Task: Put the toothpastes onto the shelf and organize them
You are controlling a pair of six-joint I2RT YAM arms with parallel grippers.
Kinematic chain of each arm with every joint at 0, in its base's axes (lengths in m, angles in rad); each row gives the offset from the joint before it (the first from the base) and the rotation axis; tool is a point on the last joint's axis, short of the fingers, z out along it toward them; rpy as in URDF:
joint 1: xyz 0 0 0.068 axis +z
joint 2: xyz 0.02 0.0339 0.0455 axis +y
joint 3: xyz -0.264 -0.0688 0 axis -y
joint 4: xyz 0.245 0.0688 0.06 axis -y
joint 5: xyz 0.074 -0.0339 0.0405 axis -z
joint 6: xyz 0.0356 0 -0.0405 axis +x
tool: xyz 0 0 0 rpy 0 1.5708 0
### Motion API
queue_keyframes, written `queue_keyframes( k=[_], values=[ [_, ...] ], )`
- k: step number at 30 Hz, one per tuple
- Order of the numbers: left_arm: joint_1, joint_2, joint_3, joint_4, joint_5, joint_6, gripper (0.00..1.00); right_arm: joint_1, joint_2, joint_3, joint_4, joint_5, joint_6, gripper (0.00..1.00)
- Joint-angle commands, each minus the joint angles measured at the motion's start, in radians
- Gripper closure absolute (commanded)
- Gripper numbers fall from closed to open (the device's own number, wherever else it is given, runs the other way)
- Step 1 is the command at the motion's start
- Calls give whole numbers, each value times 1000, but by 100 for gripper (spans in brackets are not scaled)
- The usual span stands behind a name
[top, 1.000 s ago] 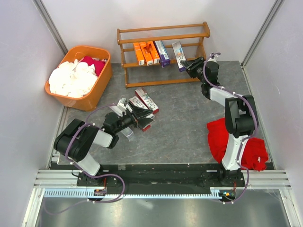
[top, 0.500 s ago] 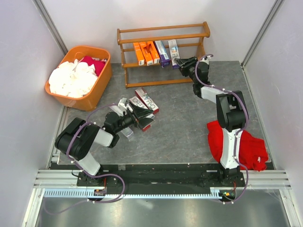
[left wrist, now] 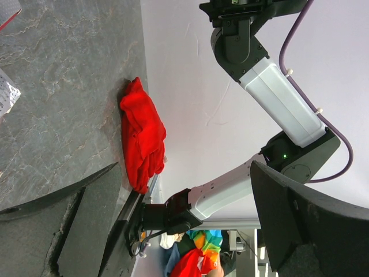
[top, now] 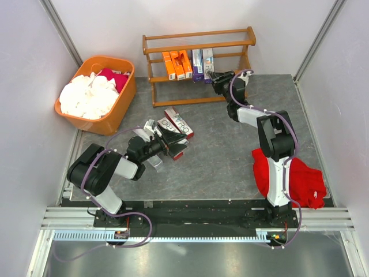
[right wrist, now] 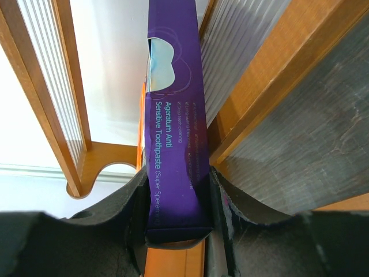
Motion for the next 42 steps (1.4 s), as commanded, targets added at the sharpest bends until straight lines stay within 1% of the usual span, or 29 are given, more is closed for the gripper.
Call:
queue_keyframes(
  k=[1,6,9,12,13,15,16,17,21,24,30,34,36,40,42],
  values=[
    [4,-33,4,349,12,-18,0,21,33,56,15,35,22,54],
    [4,-30,4,347,14,-18,0,25,65,104,0,13,29,52],
    [2,-32,4,347,14,-18,0,25,65,96,6,10,31,46],
    [4,-35,1,347,15,-16,0,22,55,81,16,-1,29,31],
    [4,-35,1,347,15,-16,0,21,48,77,27,-5,29,22],
    [4,-33,1,347,17,-16,0,14,44,63,33,-19,28,13],
    [4,-33,1,347,17,-16,0,11,38,60,35,-22,26,4],
    [2,-35,1,347,20,-16,0,8,32,49,35,-25,26,2],
    [4,-33,7,347,24,-10,0,-13,-7,-6,69,-45,20,2],
    [2,-29,12,347,30,-10,0,-29,-53,-78,113,-73,22,2],
    [4,-29,12,347,36,-1,0,-65,-198,-285,191,-111,6,2],
    [5,-30,15,347,40,4,0,-85,-326,-428,184,-137,-40,2],
    [5,-32,15,347,43,8,0,-91,-379,-469,167,-154,-70,2],
    [13,-29,13,337,50,18,0,-93,-455,-572,124,-185,-133,2],
    [14,-29,10,332,55,24,0,-93,-479,-591,102,-191,-168,2]
  ],
)
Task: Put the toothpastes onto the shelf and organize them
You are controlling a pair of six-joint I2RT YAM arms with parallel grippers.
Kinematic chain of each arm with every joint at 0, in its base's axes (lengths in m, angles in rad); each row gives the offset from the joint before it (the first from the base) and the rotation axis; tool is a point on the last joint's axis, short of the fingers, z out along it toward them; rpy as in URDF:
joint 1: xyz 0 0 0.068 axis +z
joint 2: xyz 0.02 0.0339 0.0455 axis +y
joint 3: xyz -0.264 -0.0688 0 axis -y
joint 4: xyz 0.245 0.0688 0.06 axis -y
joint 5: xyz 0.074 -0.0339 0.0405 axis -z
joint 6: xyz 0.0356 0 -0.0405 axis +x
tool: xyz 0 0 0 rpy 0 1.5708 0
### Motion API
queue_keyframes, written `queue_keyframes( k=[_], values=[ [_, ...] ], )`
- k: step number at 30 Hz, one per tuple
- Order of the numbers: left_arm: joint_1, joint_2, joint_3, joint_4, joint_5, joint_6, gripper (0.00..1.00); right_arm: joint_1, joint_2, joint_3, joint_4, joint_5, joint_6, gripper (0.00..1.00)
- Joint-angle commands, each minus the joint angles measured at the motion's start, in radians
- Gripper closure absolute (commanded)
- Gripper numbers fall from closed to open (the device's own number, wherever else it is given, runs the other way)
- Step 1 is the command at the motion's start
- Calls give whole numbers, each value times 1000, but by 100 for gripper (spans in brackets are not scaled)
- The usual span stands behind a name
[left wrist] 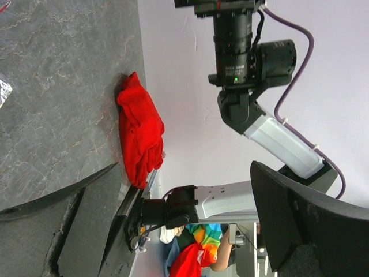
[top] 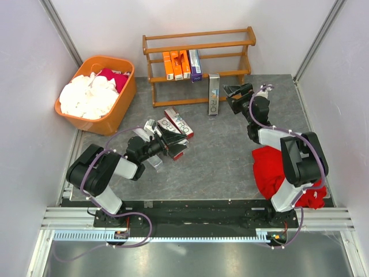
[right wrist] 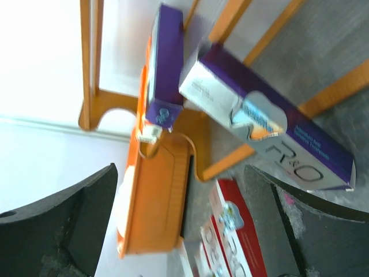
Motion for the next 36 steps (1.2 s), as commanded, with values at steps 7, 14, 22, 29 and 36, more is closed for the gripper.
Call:
queue_keyframes(
  k=[7,14,22,29,36],
  values=[
    [12,-12,15,330,39,28,0,4,-35,-55,-93,-39,-215,2],
    [14,8,25,329,46,26,0,42,102,67,-253,44,-401,2],
    [14,46,39,338,46,20,0,174,194,225,-425,276,-564,2],
    [14,74,45,347,49,13,0,211,287,332,-537,491,-608,2],
    [14,83,53,347,52,13,0,224,269,291,-515,566,-656,2]
  ],
)
